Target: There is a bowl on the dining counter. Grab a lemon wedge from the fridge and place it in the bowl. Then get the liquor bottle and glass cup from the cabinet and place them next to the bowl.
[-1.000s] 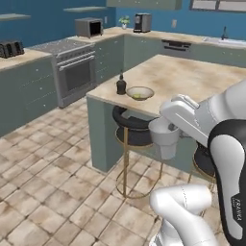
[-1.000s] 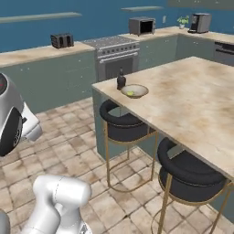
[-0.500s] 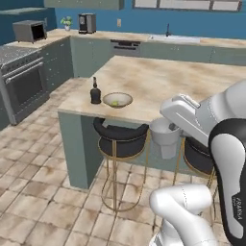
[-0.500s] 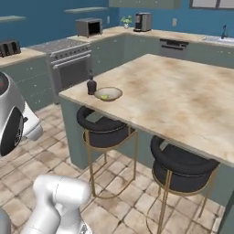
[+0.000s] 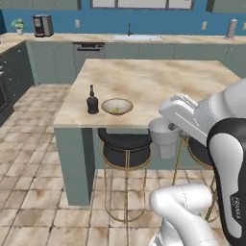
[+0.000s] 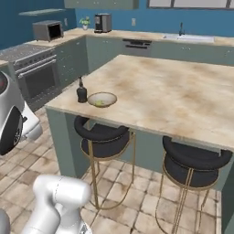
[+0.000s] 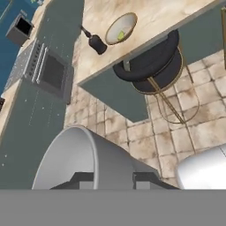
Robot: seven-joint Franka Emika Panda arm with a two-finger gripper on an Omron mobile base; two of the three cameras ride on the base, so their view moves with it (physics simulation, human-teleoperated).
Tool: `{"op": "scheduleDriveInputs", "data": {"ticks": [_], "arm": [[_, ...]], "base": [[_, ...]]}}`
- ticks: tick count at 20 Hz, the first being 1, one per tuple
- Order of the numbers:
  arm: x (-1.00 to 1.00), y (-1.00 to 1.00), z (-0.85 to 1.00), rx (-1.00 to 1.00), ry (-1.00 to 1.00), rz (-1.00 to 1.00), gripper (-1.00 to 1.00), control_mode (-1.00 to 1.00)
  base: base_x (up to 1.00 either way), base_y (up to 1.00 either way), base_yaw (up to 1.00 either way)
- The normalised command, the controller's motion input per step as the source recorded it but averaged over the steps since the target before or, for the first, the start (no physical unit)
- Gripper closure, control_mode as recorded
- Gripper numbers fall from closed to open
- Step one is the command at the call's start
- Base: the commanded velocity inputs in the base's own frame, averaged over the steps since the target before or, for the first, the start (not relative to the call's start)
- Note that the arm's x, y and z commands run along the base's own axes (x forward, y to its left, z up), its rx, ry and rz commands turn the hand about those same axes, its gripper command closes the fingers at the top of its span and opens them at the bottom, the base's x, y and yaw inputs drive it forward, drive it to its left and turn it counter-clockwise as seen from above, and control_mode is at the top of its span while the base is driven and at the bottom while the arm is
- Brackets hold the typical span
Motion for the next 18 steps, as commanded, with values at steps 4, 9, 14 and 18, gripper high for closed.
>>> {"op": "scheduleDriveInputs", "data": {"ticks": [4,9,14,18], "arm": [[0.00,0.00,0.00,0.00,0.00,0.00,1.00,1.00],[0.00,0.00,0.00,0.00,0.00,0.00,1.00,1.00],[0.00,0.00,0.00,0.00,0.00,0.00,1.00,1.00],[0.00,0.00,0.00,0.00,0.00,0.00,1.00,1.00]], "base": [[0.29,0.68,-0.45],[0.35,0.57,-0.44],[0.74,0.47,-0.33],[0.92,0.42,-0.19]]}}
